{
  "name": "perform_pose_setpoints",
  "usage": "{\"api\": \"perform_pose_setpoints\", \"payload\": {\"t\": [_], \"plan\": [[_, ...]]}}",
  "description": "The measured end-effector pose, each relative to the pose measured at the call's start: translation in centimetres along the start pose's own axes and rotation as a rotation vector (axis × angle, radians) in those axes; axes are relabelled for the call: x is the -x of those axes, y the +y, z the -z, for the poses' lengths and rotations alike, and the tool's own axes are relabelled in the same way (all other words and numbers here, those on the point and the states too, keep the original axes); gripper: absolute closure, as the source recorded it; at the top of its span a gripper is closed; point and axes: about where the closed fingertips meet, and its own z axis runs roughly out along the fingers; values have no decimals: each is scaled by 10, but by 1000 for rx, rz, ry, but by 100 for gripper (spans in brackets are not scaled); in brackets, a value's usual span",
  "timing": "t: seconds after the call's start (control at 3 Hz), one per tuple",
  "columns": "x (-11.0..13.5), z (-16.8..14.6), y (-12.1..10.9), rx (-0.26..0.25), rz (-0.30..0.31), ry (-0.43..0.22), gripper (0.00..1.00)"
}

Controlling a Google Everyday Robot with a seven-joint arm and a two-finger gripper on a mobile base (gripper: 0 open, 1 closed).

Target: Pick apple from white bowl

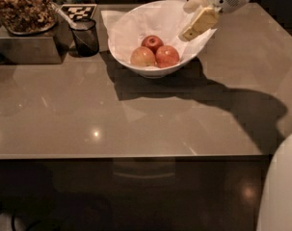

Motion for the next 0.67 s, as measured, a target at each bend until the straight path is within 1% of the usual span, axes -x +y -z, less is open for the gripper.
{"api": "perform_pose_setpoints", "payload": {"t": [0.33, 0.67], "plan": [[3, -27, -8, 38, 10, -15, 33], [-3, -46, -13, 58, -6, -18, 33]]}}
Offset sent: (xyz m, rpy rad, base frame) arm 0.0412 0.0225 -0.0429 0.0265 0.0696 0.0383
